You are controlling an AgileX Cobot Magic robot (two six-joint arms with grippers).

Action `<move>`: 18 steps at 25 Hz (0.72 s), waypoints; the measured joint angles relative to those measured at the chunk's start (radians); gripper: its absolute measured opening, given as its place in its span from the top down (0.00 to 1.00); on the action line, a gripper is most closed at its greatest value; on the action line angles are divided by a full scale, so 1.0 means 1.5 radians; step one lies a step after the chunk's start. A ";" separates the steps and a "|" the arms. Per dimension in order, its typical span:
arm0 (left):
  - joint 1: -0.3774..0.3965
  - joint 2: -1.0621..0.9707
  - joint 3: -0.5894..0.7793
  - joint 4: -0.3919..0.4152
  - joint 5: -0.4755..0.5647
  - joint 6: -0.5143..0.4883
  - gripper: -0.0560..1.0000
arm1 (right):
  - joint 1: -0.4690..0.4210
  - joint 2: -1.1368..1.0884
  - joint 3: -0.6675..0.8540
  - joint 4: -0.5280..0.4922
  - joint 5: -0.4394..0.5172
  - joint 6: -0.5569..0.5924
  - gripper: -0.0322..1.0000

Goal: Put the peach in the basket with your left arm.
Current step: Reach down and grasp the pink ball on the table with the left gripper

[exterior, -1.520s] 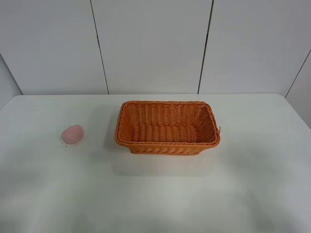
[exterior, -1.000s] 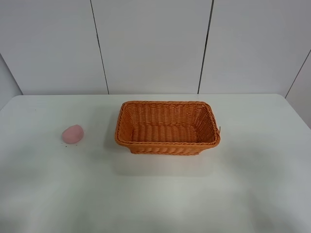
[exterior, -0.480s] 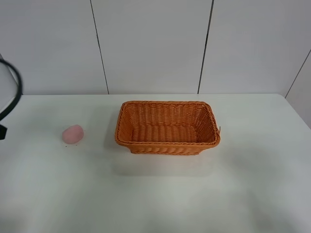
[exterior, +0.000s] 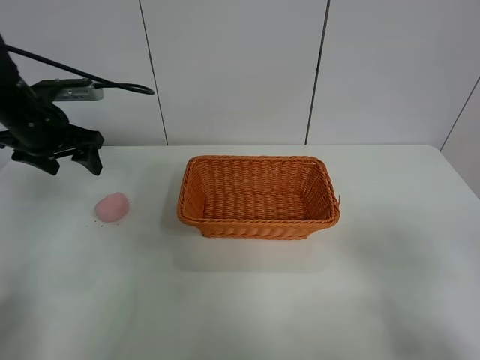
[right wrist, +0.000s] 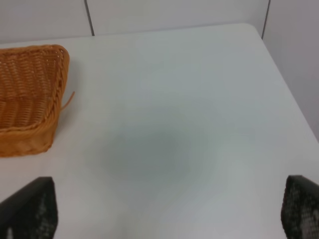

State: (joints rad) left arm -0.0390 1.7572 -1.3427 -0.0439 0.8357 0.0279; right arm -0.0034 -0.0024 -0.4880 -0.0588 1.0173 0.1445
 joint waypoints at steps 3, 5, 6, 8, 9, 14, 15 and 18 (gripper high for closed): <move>0.000 0.090 -0.089 -0.001 0.006 0.000 0.14 | 0.000 0.000 0.000 0.000 0.000 0.000 0.30; 0.000 0.140 -0.132 -0.002 0.010 0.000 0.14 | 0.000 0.000 0.000 0.000 0.000 0.000 0.30; 0.000 0.157 -0.145 -0.002 0.014 0.000 0.14 | 0.000 0.000 0.000 0.000 0.000 0.000 0.30; 0.000 0.192 -0.161 -0.002 0.015 0.007 0.14 | 0.000 0.000 0.000 0.000 0.000 0.000 0.30; 0.000 0.206 -0.163 -0.002 0.015 0.009 0.14 | 0.000 0.000 0.000 0.000 0.000 0.000 0.30; 0.000 0.259 -0.164 -0.002 0.015 0.015 0.14 | 0.000 0.000 0.000 0.000 0.000 0.000 0.30; 0.000 0.266 -0.165 -0.002 0.014 0.015 0.14 | 0.000 0.000 0.000 0.000 0.000 0.000 0.30; 0.000 0.289 -0.165 -0.002 0.006 0.015 0.14 | 0.000 0.000 0.000 0.000 0.000 0.000 0.30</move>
State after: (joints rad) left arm -0.0390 2.1910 -1.5897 -0.0473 0.8446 0.0504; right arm -0.0034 -0.0024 -0.4880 -0.0588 1.0173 0.1445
